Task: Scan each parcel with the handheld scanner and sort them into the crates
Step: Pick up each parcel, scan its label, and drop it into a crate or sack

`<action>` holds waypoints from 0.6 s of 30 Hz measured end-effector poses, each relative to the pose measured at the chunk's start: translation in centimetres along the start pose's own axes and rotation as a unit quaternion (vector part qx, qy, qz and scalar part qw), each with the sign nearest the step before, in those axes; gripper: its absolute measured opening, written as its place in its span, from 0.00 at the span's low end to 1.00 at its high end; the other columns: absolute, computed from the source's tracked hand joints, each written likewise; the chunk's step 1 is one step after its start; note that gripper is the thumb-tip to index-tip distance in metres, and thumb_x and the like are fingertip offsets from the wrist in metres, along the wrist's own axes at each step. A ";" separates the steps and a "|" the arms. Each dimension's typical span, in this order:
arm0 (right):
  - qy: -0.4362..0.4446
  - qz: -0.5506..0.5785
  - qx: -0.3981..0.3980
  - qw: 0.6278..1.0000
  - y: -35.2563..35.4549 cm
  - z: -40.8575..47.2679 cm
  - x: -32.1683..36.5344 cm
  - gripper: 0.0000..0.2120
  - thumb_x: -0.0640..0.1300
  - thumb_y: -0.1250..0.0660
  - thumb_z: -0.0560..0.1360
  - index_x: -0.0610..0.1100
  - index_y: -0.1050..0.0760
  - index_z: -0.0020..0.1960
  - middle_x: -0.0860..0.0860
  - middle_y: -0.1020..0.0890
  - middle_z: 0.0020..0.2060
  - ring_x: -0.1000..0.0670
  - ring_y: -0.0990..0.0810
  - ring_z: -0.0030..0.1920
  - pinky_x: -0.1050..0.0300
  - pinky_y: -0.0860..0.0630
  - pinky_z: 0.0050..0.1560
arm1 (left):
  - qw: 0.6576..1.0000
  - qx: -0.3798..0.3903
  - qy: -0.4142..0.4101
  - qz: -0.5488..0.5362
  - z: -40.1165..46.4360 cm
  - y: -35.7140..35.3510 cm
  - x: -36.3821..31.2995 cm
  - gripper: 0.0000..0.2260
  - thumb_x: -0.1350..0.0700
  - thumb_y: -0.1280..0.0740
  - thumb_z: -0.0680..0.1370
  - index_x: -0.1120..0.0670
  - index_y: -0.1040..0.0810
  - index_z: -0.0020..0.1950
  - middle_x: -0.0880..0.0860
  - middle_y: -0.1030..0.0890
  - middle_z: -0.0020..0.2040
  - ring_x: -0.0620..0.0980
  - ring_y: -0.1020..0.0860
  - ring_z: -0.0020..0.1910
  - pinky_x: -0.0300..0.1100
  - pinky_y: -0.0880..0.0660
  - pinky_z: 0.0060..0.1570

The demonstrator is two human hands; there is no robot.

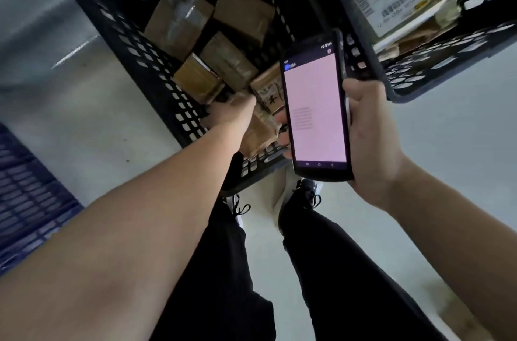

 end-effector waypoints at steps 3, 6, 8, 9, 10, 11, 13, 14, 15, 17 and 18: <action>-0.028 0.004 -0.006 1.000 -1.6 -4.4 0.7 0.33 0.61 0.51 0.80 0.39 0.17 0.59 0.32 0.16 0.57 0.37 0.18 0.49 0.30 0.22 0.61 | 0.999 -0.004 -0.018 0.031 -4.9 4.0 -1.2 0.43 0.31 0.30 0.59 0.50 0.24 0.71 0.54 0.24 0.69 0.59 0.26 0.66 0.52 0.27 0.65; -0.022 0.027 -0.022 0.999 -3.4 -9.1 2.6 0.32 0.61 0.50 0.80 0.42 0.15 0.55 0.33 0.16 0.58 0.37 0.18 0.49 0.35 0.22 0.59 | 0.998 0.027 -0.035 0.036 -9.8 8.2 -3.0 0.54 0.33 0.28 0.54 0.49 0.33 0.80 0.54 0.28 0.75 0.61 0.28 0.73 0.63 0.29 0.72; -0.008 0.037 -0.037 0.999 -4.8 -12.5 4.4 0.32 0.59 0.53 0.84 0.40 0.17 0.60 0.34 0.15 0.58 0.37 0.18 0.50 0.37 0.23 0.58 | 0.996 0.052 -0.073 0.011 -13.3 11.3 -4.2 0.59 0.38 0.22 0.55 0.44 0.41 0.84 0.54 0.31 0.78 0.59 0.28 0.74 0.61 0.29 0.73; 0.001 0.035 -0.040 0.999 -5.5 -14.2 5.3 0.33 0.59 0.54 0.84 0.39 0.17 0.60 0.33 0.15 0.58 0.37 0.18 0.50 0.34 0.23 0.60 | 0.994 0.061 -0.090 0.001 -15.0 12.9 -4.9 0.61 0.40 0.20 0.54 0.38 0.45 0.84 0.53 0.33 0.79 0.58 0.27 0.73 0.61 0.28 0.73; 0.010 0.030 -0.040 0.999 -6.2 -16.1 6.4 0.33 0.60 0.54 0.84 0.39 0.17 0.60 0.33 0.15 0.57 0.37 0.18 0.49 0.31 0.23 0.61 | 0.990 0.072 -0.118 -0.011 -16.6 14.5 -5.3 0.62 0.41 0.19 0.52 0.30 0.48 0.82 0.53 0.35 0.80 0.56 0.26 0.72 0.61 0.27 0.72; 0.018 0.028 -0.039 0.999 -7.0 -18.0 7.4 0.34 0.60 0.54 0.83 0.39 0.16 0.59 0.32 0.16 0.57 0.36 0.17 0.49 0.28 0.23 0.61 | 0.985 0.082 -0.148 -0.020 -18.6 16.1 -6.0 0.62 0.42 0.18 0.51 0.25 0.48 0.79 0.52 0.35 0.80 0.54 0.25 0.71 0.60 0.25 0.70; 0.037 0.038 -0.038 0.998 -8.4 -21.8 9.6 0.34 0.60 0.53 0.83 0.39 0.15 0.57 0.31 0.16 0.56 0.35 0.17 0.50 0.29 0.22 0.59 | 0.972 0.093 -0.213 -0.017 -23.1 19.5 -7.2 0.56 0.45 0.18 0.52 0.23 0.40 0.75 0.50 0.32 0.78 0.51 0.24 0.70 0.56 0.21 0.66; 0.049 0.042 -0.038 0.997 -9.1 -23.7 10.8 0.34 0.60 0.54 0.83 0.40 0.15 0.57 0.31 0.16 0.57 0.35 0.17 0.50 0.34 0.22 0.57 | 0.965 0.101 -0.240 -0.017 -25.2 21.0 -7.8 0.51 0.49 0.18 0.55 0.24 0.35 0.73 0.50 0.31 0.76 0.52 0.24 0.69 0.56 0.18 0.61; 0.062 0.043 -0.034 0.997 -9.8 -25.6 11.9 0.33 0.59 0.54 0.83 0.39 0.16 0.58 0.32 0.15 0.57 0.36 0.17 0.50 0.38 0.22 0.54 | 0.957 0.108 -0.267 -0.027 -27.7 22.5 -8.5 0.46 0.54 0.17 0.59 0.26 0.30 0.70 0.50 0.31 0.74 0.55 0.23 0.68 0.56 0.15 0.54; 0.095 0.040 -0.020 0.995 -11.1 -29.2 14.2 0.33 0.59 0.54 0.82 0.37 0.19 0.61 0.32 0.16 0.58 0.36 0.17 0.49 0.43 0.23 0.51 | 0.938 0.137 -0.310 -0.072 -32.1 25.3 -9.6 0.40 0.67 0.19 0.68 0.31 0.25 0.67 0.51 0.33 0.73 0.60 0.24 0.67 0.56 0.14 0.42; 0.113 0.039 -0.012 0.993 -11.6 -31.0 15.3 0.33 0.58 0.53 0.82 0.36 0.20 0.62 0.31 0.17 0.59 0.36 0.18 0.49 0.42 0.24 0.52 | 0.927 0.143 -0.334 -0.095 -34.5 26.6 -10.0 0.39 0.72 0.21 0.70 0.33 0.24 0.67 0.51 0.34 0.74 0.61 0.24 0.67 0.56 0.14 0.41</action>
Point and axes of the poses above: each hand's wrist, its own z-axis towards the middle knuckle, its own y-axis out of the back of the hand, x = y × z, the point moved 1 cm from there along z, towards the middle knuckle
